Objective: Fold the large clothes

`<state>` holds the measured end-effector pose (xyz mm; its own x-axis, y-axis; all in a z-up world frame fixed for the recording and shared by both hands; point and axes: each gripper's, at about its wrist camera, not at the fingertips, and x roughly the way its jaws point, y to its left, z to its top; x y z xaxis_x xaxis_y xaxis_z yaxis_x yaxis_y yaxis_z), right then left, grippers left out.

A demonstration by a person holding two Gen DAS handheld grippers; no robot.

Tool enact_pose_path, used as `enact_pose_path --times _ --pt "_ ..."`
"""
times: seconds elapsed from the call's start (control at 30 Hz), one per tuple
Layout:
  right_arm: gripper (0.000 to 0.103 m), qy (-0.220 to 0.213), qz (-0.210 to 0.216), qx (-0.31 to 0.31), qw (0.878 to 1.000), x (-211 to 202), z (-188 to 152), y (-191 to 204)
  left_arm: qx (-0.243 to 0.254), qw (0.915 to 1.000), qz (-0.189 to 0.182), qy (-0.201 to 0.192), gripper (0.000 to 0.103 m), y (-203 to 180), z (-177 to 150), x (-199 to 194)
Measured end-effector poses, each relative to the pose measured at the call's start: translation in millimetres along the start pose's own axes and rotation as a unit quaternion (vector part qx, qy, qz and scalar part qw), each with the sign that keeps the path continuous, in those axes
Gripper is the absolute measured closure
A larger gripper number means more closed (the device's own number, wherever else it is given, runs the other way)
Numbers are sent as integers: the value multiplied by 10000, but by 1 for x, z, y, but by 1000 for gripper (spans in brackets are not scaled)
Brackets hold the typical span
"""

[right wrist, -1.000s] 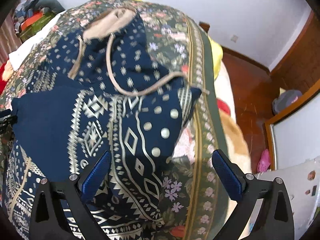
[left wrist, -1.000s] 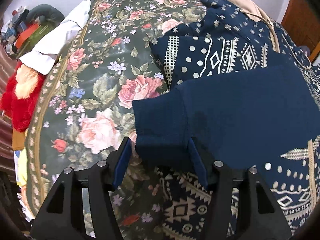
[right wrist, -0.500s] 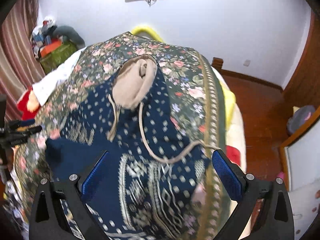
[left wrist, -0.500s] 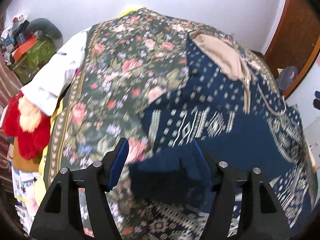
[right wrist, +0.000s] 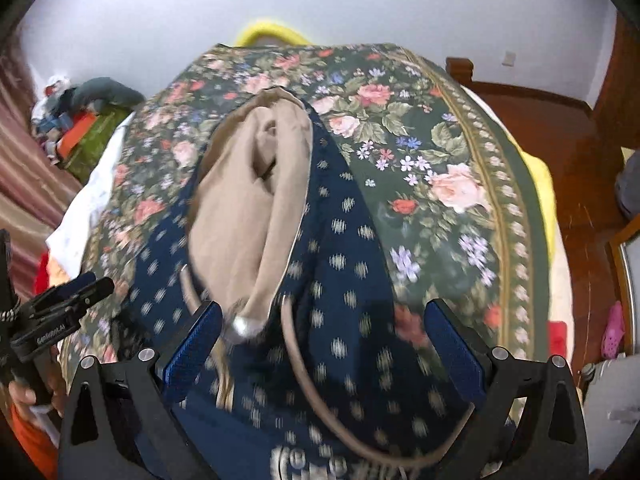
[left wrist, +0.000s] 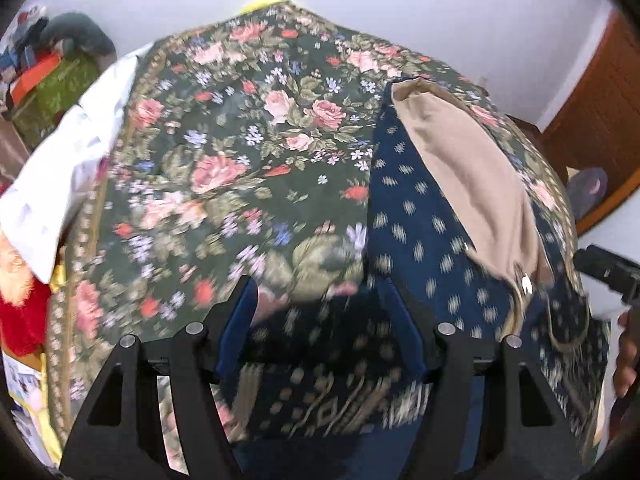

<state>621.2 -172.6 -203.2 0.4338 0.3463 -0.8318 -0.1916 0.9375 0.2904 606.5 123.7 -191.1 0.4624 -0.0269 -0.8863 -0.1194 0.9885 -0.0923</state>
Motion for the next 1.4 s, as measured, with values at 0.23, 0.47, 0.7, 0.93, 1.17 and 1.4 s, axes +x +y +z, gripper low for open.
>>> enact_pose_path --times 0.23,0.47,0.7,0.93,1.17,1.4 --pt "7 74 188 557 9982 48 21 -9 -166 9987 -479 114 38 -16 21 41" --pt "69 -102 352 465 9982 62 11 -1 -31 9977 -637 -214 65 -41 23 49" --pt "91 -384 612 167 9972 30 0 11 876 9944 -300 -502 98 -76 13 16" --pt "91 -573 712 -693 9934 -35 -45 33 1369 9864 -707 -565 98 -73 -27 -51" --pt "91 -411 775 -914 9919 -69 -114 38 1439 9827 -1114 -356 98 -58 -94 -92" --pt "90 -277 -234 -1631 9859 -66 -167 53 1631 9836 -753 141 96 -56 -157 -71"
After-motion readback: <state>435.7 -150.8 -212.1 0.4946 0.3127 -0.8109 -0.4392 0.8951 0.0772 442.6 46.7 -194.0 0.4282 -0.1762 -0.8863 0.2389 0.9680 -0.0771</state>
